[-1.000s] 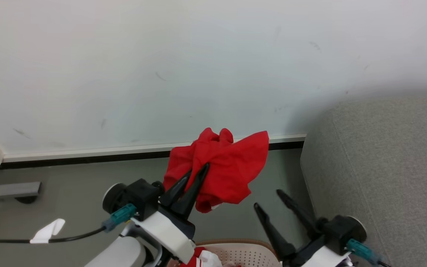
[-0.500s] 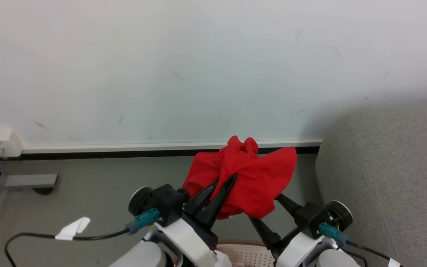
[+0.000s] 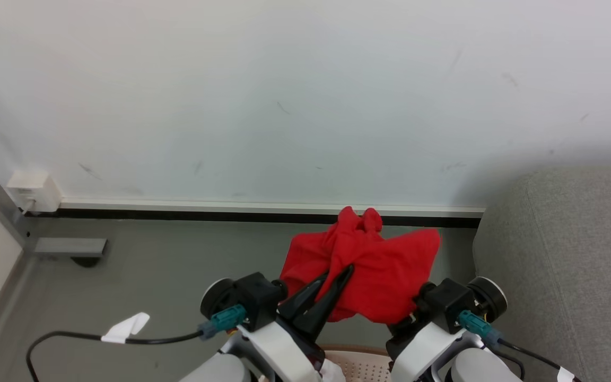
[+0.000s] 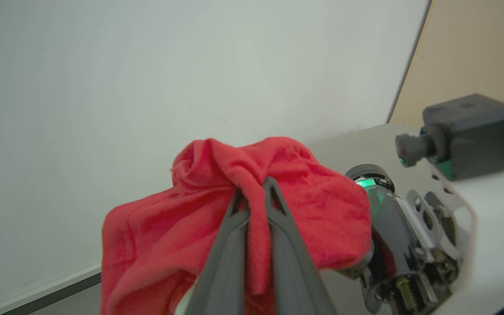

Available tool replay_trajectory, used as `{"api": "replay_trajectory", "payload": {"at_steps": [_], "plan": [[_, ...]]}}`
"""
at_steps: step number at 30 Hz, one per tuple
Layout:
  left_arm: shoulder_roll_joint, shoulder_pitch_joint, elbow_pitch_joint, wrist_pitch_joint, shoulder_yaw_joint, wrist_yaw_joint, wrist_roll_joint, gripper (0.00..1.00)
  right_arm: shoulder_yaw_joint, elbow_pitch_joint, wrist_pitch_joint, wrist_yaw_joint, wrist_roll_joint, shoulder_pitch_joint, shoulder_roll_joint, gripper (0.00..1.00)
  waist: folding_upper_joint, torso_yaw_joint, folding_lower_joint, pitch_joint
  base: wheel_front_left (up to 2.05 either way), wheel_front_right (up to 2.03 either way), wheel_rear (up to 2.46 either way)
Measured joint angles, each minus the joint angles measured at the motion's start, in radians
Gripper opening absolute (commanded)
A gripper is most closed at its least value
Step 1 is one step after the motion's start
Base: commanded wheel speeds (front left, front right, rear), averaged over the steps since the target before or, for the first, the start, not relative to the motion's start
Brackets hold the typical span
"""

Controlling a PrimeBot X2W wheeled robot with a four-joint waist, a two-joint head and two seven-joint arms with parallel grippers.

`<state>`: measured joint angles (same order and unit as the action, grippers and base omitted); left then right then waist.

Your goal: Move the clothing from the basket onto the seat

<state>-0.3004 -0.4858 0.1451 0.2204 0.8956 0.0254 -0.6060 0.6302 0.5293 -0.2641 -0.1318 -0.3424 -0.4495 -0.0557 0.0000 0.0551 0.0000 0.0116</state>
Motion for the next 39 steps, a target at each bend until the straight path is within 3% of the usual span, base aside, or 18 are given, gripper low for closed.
{"api": "replay_trajectory", "payload": {"at_steps": [18, 19, 20, 21, 22, 39], "plan": [[-0.008, 0.016, 0.050, 0.006, -0.011, 0.008, -0.025, 0.00, 0.013, -0.042, 0.000, 0.000, -0.088, 0.044, 0.002, 0.00, 0.0000, -0.017, 0.0000, -0.001, 0.00, 0.00, 0.00], [-0.008, 0.016, 0.051, 0.006, -0.011, 0.008, -0.027, 0.16, 0.013, -0.044, 0.000, 0.000, -0.097, 0.046, 0.001, 0.00, 0.0000, -0.019, 0.0000, -0.001, 0.00, 0.00, 0.00], [-0.008, 0.017, 0.053, 0.009, -0.011, 0.011, -0.028, 0.40, 0.010, -0.047, 0.000, 0.000, -0.108, 0.046, -0.001, 0.00, 0.0000, -0.022, 0.0000, -0.001, 0.00, 0.00, 0.00], [-0.008, 0.017, 0.054, 0.009, -0.011, 0.011, -0.028, 0.66, 0.009, -0.052, 0.000, 0.000, -0.118, 0.046, -0.003, 0.00, 0.0000, -0.024, 0.0000, -0.001, 0.00, 0.00, 0.00], [-0.007, 0.018, 0.054, 0.010, -0.010, 0.012, -0.028, 1.00, 0.007, -0.057, 0.000, 0.000, -0.124, 0.048, -0.006, 0.00, 0.0000, -0.027, 0.0000, -0.002, 0.00, 0.00, 0.00], [-0.018, 0.041, 0.017, 0.036, -0.036, 0.050, 0.001, 1.00, -0.124, -0.137, 0.000, 0.000, -0.110, 0.082, -0.068, 0.00, 0.0000, -0.139, 0.0000, -0.017, 0.00, 0.00, 0.00]]}}
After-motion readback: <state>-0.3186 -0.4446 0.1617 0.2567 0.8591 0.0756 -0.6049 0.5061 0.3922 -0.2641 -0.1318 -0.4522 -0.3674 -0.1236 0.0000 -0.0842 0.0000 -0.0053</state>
